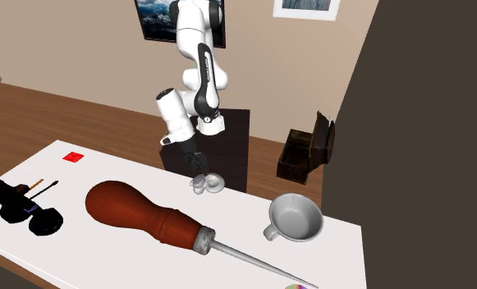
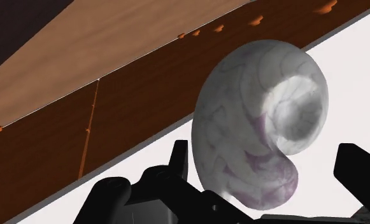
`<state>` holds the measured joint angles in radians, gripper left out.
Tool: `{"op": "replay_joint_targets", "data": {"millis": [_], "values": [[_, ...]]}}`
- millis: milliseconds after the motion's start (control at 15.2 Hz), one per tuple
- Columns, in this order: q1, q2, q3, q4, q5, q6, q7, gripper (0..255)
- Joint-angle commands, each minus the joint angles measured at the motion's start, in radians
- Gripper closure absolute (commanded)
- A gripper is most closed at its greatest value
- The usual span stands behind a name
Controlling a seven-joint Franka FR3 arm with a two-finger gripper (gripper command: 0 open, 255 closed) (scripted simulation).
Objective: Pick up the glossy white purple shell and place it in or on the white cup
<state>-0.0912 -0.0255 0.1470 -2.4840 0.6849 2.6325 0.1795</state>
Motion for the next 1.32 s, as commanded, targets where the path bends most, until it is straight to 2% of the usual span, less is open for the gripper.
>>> {"op": "replay_joint_targets", "data": {"millis": [0,198,660,726,1254], "values": [[0.007,0.024,0.006,-0.001,0.026,0.028,-0.025,0],[0.014,0.063,0.013,0.008,0.051,0.058,-0.044,0],[0.014,0.062,0.013,0.008,0.051,0.058,-0.044,0],[0.014,0.062,0.013,0.008,0.051,0.058,-0.044,255],[0.013,0.061,0.013,0.007,0.05,0.057,-0.043,255]]}}
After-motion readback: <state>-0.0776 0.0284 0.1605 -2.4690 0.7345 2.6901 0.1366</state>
